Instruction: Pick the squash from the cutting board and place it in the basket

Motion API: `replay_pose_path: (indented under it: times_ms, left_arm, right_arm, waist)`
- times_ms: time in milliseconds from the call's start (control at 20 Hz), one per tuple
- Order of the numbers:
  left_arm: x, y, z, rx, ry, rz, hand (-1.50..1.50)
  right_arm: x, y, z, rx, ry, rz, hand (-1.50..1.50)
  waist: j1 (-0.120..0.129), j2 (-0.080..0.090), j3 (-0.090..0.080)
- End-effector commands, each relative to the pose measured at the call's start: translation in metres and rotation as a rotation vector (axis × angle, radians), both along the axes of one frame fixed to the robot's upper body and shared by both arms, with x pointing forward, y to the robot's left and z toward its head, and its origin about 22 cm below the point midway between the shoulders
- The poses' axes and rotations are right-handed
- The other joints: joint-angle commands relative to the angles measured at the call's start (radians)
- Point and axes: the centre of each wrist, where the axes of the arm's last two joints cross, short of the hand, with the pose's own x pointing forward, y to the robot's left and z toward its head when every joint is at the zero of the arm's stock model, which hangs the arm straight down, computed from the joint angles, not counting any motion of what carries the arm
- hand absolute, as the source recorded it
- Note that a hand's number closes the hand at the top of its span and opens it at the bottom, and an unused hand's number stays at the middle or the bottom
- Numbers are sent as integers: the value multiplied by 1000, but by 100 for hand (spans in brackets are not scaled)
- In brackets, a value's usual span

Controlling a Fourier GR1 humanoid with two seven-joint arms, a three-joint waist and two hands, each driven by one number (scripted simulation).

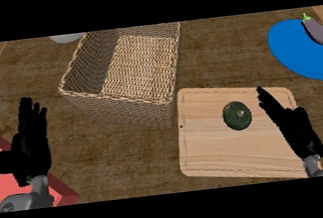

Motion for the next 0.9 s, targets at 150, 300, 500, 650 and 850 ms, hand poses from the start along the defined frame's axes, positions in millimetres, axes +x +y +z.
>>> replay_pose_path:
  times_ms: [150,300,500,650,850]
  left_arm:
    - [14,14,36,339,-87,-230,0]
    - [10,12,31,314,-63,-233,0]
    - [23,8,63,473,-79,-448,0]
    - [35,11,68,497,-82,-430,0]
    - [32,25,69,492,-47,-407,0]
  right_arm:
    - [50,73,67,189,-277,251,150]
    - [52,69,81,519,-493,-150,150]
    - [32,199,68,492,-483,203,-150]
    - [36,226,92,333,-569,130,-150]
    - [71,192,108,-44,-643,27,-150]
  waist:
    - [-2,19,16]
    - [-121,-25,69]
    - [5,18,14]
    - [-19,14,11]
    - [-35,1,6]
